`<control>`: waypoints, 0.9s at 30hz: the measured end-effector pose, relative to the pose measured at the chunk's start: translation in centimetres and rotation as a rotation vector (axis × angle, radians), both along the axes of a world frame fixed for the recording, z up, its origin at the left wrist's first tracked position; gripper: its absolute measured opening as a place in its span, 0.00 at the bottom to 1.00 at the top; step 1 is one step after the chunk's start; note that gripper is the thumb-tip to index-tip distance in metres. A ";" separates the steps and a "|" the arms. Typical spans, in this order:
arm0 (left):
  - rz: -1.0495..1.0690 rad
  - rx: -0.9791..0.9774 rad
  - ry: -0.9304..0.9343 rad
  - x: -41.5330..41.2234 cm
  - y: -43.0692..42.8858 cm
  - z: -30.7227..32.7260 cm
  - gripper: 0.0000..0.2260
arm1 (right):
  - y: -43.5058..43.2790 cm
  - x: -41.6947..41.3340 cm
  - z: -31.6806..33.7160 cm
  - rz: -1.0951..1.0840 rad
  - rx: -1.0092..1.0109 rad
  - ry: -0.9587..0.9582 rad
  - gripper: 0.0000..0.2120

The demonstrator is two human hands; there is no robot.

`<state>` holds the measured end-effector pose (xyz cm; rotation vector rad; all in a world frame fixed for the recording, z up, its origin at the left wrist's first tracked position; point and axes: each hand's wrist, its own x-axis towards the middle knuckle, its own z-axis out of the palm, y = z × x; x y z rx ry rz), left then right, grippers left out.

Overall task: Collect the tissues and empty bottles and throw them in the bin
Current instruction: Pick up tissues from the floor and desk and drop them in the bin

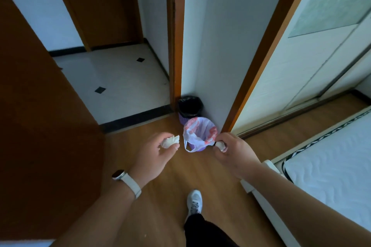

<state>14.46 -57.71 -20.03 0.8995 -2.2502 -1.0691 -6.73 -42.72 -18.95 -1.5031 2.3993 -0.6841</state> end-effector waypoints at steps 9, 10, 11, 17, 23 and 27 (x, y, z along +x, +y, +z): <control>-0.103 -0.059 -0.124 -9.8 -10.3 -0.2 0.10 | -9.2 -8.9 -3.6 -0.075 -0.036 -0.137 0.09; -0.117 -0.072 -0.146 -10.9 -11.5 0.1 0.10 | -10.3 -10.1 -3.7 -0.083 -0.022 -0.128 0.11; -0.133 -0.073 -0.162 -12.1 -12.8 0.2 0.10 | -11.4 -11.4 -3.9 -0.088 -0.023 -0.139 0.12; -0.209 -0.104 -0.229 -20.3 -20.3 -0.5 0.13 | -16.4 -18.5 -5.4 -0.193 0.019 -0.187 0.13; -0.386 -0.119 -0.224 -27.4 -25.9 -2.3 0.14 | -18.6 -21.0 -6.9 -0.324 0.002 -0.185 0.12; -0.533 -0.130 -0.226 -31.1 -30.8 -4.8 0.18 | -21.7 -22.4 -8.8 -0.388 0.075 -0.160 0.11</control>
